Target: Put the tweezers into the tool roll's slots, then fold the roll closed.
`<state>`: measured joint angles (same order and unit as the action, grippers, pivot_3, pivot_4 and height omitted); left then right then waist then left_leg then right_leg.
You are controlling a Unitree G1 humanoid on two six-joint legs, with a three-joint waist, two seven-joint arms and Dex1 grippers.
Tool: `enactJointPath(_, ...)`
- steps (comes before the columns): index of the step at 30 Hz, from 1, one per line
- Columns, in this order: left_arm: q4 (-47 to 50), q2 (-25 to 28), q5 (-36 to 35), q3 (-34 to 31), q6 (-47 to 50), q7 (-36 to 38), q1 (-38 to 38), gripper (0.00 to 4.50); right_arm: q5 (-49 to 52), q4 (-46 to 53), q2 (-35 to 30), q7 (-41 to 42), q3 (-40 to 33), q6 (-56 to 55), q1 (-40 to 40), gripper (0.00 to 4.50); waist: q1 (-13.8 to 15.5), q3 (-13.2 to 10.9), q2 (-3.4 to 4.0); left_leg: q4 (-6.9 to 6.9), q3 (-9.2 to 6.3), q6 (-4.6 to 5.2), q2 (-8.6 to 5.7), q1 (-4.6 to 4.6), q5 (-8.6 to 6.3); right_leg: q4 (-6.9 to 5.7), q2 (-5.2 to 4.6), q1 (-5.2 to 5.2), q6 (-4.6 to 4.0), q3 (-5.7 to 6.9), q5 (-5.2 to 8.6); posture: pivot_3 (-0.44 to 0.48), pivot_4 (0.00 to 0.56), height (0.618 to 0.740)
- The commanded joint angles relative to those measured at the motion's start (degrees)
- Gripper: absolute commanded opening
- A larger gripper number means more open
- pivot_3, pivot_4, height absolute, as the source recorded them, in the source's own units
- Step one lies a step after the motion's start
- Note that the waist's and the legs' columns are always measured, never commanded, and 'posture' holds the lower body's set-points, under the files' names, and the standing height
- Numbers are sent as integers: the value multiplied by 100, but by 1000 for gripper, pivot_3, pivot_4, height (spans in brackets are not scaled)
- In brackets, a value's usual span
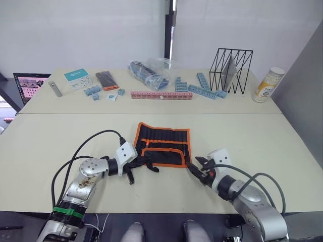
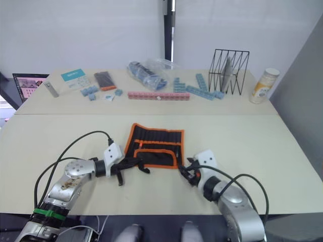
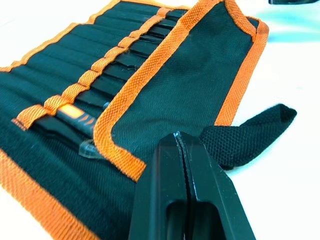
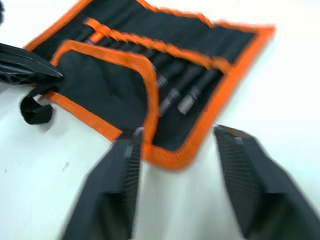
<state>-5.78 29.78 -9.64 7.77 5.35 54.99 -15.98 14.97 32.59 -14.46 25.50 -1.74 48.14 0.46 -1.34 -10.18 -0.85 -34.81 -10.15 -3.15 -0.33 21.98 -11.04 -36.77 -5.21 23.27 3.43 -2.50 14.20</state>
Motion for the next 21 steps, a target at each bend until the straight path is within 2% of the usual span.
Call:
enactJointPath(1, 104, -29, 14, 35, 2, -31, -9, 0, 361, -303, 156, -258, -343, 599, -462, 2541, 1, 0, 0, 0, 2, 0, 1, -1, 0, 1, 0, 0, -1, 0, 0, 0, 150, 737)
enactJointPath(5, 140, -43, 33, 40, 9, -51, 7, 0, 856, -803, 426, -402, -819, 1278, -927, 2541, 6, 0, 0, 0, 5, 0, 3, 0, 0, 2, 0, 0, -1, 0, 0, 0, 150, 737)
enactJointPath(9, 128, -27, 40, 21, -6, -53, 6, 0, 1318, -1172, 566, -364, -990, 1843, -1273, 2541, -5, 0, 0, 2, 6, 0, 3, 0, 0, 2, 1, 0, -1, 1, -1, 0, 150, 737)
enactJointPath(15, 93, -34, 57, 16, -17, -75, 0, 0, 1544, -1897, 700, -419, -1136, 1894, -1805, 2541, -147, 0, 0, 3, 20, 1, 17, -13, 0, -1, 7, -1, -3, 1, -2, 0, 150, 737)
enactJointPath(21, 201, 64, -2, -141, -53, -99, 49, 0, 1818, -1994, 794, -513, -1249, 1922, -1850, 2541, -153, 0, 0, 3, 24, 1, 19, -16, 0, -2, 8, -1, -3, -1, -2, 0, 150, 737)
